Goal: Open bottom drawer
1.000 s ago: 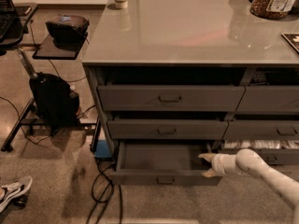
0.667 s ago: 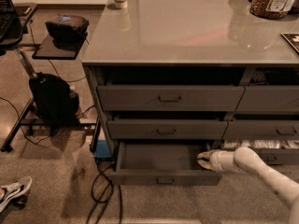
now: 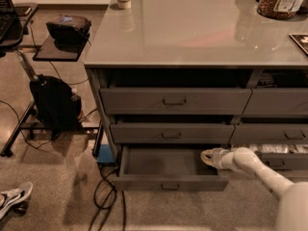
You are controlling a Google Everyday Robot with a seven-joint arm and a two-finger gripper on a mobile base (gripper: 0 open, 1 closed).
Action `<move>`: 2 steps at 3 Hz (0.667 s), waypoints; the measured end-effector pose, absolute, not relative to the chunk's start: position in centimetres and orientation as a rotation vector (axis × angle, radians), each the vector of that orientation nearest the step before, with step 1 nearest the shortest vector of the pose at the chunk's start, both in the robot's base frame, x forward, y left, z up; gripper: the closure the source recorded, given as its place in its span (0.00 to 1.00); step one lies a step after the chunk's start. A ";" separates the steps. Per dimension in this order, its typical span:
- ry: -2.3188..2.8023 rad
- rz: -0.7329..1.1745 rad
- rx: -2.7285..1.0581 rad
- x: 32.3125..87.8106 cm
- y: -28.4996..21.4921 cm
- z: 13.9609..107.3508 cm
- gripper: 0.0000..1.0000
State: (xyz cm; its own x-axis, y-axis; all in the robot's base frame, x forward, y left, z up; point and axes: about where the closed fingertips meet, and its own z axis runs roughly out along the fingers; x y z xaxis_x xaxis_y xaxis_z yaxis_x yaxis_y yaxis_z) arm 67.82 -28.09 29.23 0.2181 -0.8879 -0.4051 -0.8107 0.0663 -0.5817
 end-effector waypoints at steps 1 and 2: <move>1.696 -0.149 -1.691 70.1 -28.5 26.8 1.00; 1.798 -0.157 -1.655 71.3 -29.1 24.3 1.00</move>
Offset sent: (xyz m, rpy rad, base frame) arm 0.0495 -0.0256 -0.0741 -0.0500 0.1398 -0.2602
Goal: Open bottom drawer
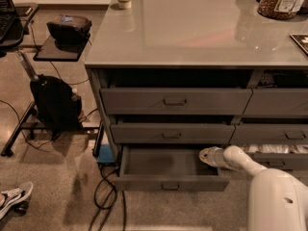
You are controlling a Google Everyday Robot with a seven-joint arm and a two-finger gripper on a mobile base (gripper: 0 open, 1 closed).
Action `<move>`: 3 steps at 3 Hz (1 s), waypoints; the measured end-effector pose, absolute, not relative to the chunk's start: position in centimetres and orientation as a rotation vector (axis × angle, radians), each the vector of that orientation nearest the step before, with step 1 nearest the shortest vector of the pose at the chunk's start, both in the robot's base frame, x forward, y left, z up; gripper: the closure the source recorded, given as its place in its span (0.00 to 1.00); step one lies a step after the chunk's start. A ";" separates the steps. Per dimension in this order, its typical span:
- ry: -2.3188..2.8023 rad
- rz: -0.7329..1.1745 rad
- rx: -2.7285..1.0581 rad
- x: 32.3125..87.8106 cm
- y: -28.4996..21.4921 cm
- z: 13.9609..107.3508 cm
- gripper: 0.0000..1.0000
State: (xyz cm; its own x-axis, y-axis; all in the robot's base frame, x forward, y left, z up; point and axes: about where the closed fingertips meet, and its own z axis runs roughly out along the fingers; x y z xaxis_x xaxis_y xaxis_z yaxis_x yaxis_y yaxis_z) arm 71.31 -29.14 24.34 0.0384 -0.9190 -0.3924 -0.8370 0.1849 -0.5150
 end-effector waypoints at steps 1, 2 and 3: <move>1.880 -0.141 -1.599 71.2 -30.2 22.2 1.00; 1.924 -0.099 -1.541 70.5 -31.0 20.4 1.00; 1.963 -0.064 -1.519 70.1 -31.4 19.1 1.00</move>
Offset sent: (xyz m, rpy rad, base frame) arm -0.0151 -0.0351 -0.0562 0.1063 0.0887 -0.1609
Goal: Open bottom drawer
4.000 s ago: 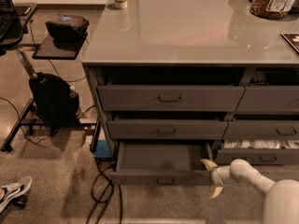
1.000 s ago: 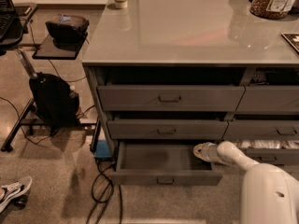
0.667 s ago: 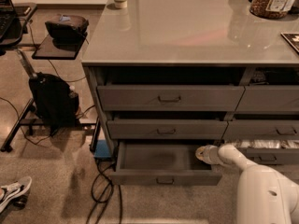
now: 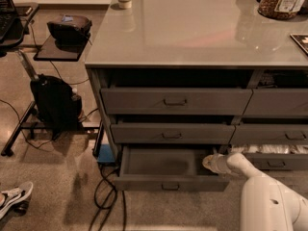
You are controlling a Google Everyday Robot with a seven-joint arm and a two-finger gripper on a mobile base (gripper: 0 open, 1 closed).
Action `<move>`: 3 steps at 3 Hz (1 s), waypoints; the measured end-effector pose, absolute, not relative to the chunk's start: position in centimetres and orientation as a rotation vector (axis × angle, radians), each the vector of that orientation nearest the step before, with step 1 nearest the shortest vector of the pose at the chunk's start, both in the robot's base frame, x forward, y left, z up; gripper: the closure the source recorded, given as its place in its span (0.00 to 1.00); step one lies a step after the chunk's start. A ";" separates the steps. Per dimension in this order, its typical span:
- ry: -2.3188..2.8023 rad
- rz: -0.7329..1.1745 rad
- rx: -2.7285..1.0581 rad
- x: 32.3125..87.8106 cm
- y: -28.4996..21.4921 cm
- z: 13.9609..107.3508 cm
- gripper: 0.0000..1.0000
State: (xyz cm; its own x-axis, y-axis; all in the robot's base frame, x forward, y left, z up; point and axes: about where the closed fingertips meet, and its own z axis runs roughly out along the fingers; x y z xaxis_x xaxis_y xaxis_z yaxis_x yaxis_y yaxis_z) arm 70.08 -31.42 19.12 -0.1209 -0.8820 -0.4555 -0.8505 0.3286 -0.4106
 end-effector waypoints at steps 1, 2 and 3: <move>2.014 -0.044 -1.540 70.7 -31.5 18.1 1.00; 2.079 -0.028 -1.565 71.7 -31.9 17.2 1.00; 2.119 -0.001 -1.590 71.5 -32.3 16.3 1.00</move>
Offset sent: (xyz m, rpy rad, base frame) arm 0.0405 -0.0204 -0.0262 -0.0864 0.1835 -0.0410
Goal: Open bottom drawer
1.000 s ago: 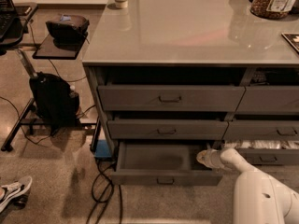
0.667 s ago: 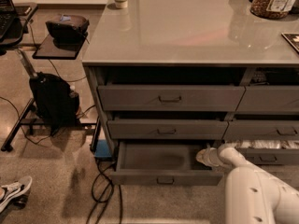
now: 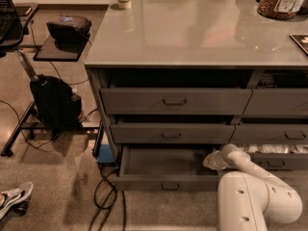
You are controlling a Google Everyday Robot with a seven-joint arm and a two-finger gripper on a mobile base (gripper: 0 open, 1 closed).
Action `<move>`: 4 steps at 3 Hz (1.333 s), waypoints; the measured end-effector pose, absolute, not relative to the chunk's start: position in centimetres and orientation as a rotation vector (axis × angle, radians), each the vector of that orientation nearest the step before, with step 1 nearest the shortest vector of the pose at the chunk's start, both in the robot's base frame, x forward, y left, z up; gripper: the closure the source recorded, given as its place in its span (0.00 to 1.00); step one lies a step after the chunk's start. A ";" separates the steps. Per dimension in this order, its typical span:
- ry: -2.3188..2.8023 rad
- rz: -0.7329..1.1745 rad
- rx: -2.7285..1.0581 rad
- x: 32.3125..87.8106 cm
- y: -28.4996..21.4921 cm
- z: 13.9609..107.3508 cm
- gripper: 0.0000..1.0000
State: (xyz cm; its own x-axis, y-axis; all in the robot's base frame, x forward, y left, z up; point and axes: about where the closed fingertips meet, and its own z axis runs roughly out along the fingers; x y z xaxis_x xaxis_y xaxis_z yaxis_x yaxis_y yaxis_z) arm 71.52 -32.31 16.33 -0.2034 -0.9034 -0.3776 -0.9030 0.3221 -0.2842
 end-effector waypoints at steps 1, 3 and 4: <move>2.104 0.040 -1.591 70.3 -32.6 16.3 1.00; 2.014 0.102 -1.663 67.7 -31.1 16.0 1.00; 2.012 0.104 -1.667 67.6 -31.0 15.9 0.81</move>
Offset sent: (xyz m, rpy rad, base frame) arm -0.0478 0.0066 0.0041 0.0863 -0.0207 0.1026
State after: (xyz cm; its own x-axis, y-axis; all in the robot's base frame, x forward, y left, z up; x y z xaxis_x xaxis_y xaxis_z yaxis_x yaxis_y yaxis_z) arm 67.59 -30.97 15.89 -0.1067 -0.8945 -0.4342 -0.9346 0.2393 -0.2633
